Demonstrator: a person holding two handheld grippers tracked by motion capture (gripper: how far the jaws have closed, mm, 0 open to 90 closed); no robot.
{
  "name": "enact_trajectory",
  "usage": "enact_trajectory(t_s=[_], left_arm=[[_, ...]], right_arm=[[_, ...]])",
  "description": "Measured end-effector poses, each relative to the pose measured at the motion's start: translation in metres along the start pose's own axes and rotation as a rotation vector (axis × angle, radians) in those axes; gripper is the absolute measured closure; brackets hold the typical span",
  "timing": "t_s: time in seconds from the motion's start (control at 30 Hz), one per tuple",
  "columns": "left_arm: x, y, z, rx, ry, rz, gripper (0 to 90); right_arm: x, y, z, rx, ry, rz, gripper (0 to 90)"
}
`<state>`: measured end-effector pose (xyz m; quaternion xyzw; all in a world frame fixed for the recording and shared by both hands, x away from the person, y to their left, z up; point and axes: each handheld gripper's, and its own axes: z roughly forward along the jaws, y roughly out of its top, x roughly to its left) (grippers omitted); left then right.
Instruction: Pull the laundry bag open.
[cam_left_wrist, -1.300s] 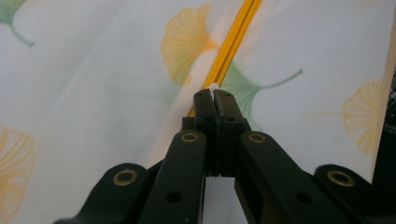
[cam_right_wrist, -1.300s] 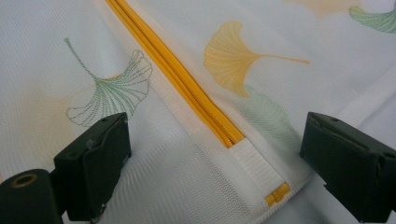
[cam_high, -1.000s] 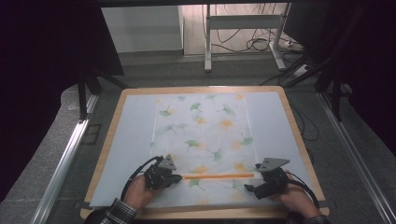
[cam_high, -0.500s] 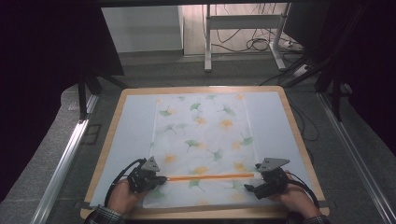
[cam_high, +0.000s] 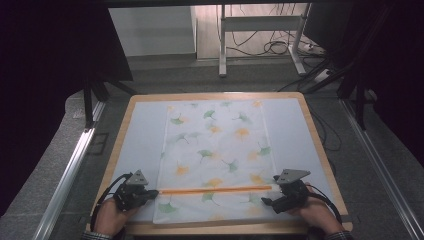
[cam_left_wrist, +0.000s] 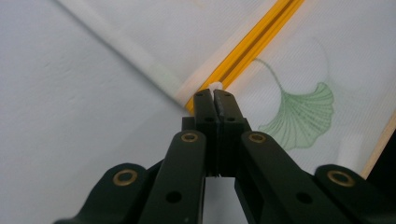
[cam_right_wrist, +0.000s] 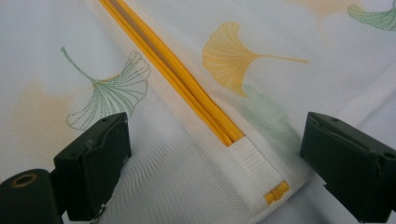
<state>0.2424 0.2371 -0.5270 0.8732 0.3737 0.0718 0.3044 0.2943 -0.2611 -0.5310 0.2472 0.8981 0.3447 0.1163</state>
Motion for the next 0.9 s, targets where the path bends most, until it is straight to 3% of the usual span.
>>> enact_trajectory(t_s=[0.23, 0.33, 0.4, 0.57, 0.7, 0.77, 0.9], left_arm=[[-0.001, 0.0, 0.0, -0.029, -0.007, 0.002, 88.4], [-0.003, 0.002, -0.003, -0.086, -0.017, 0.001, 71.4], [-0.005, 0.002, -0.004, -0.114, 0.003, 0.001, 57.3], [-0.006, 0.0, -0.005, -0.153, 0.067, -0.006, 21.3], [-0.006, -0.004, -0.007, -0.161, 0.126, -0.027, 7.9], [-0.006, -0.007, -0.008, -0.148, 0.134, -0.008, 2.6], [-0.007, -0.011, -0.009, -0.135, 0.153, -0.007, 0.7]], right_arm=[[0.0, 0.001, 0.0, 0.006, -0.003, -0.004, 8.6], [0.002, 0.005, -0.001, 0.029, -0.008, -0.021, 9.7], [0.003, 0.006, -0.003, 0.029, -0.013, -0.038, 7.1], [0.003, 0.008, -0.017, -0.03, -0.058, -0.011, 1.1], [0.006, 0.007, -0.025, -0.046, -0.085, -0.025, 0.0], [0.006, 0.006, -0.03, -0.062, -0.097, -0.016, 0.0], [0.006, 0.005, -0.034, -0.075, -0.121, -0.001, 0.0]])
